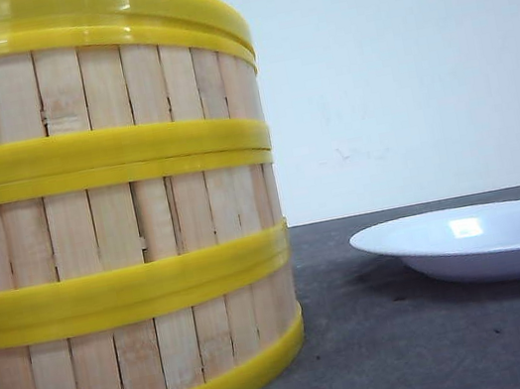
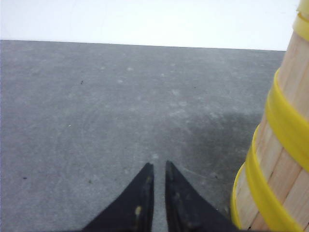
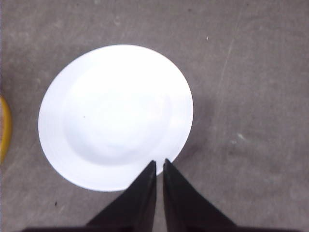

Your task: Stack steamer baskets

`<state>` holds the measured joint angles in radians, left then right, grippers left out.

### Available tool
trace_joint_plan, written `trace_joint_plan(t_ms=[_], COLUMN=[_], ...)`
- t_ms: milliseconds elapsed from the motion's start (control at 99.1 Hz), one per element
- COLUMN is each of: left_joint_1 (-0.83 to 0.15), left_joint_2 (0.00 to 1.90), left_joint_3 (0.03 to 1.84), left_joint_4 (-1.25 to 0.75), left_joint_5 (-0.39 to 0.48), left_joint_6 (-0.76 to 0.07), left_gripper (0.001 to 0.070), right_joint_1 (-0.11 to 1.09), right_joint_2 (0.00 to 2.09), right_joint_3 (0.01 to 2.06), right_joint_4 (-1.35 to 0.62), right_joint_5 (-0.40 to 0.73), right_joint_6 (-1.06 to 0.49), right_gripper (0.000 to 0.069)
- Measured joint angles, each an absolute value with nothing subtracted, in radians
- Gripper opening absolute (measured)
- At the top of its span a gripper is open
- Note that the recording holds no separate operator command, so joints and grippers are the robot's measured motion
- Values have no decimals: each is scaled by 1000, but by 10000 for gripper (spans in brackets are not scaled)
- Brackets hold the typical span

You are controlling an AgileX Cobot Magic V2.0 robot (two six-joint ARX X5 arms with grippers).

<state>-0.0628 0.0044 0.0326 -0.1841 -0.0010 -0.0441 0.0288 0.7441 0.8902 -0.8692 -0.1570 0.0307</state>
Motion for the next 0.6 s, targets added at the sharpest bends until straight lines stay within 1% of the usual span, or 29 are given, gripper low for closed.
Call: trace_joint_plan(t_ms=[454, 525, 595], left_joint_1=[-63, -63, -63], left_joint_2=[4, 4, 4], left_joint_3=[33, 33, 33], left_joint_4=[-184, -184, -184], left_joint_5=[-1, -1, -1], left_joint_6=[-44, -44, -44], left_gripper=[15, 15, 15], right_joint_1=[30, 31, 31], right_joint_2=[744, 732, 675], right_joint_3=[890, 873, 817], right_joint_4=[-754, -691, -608], right_joint_5=[-157, -137, -119], right_joint_6=[31, 31, 30], right_gripper=[20, 20, 20])
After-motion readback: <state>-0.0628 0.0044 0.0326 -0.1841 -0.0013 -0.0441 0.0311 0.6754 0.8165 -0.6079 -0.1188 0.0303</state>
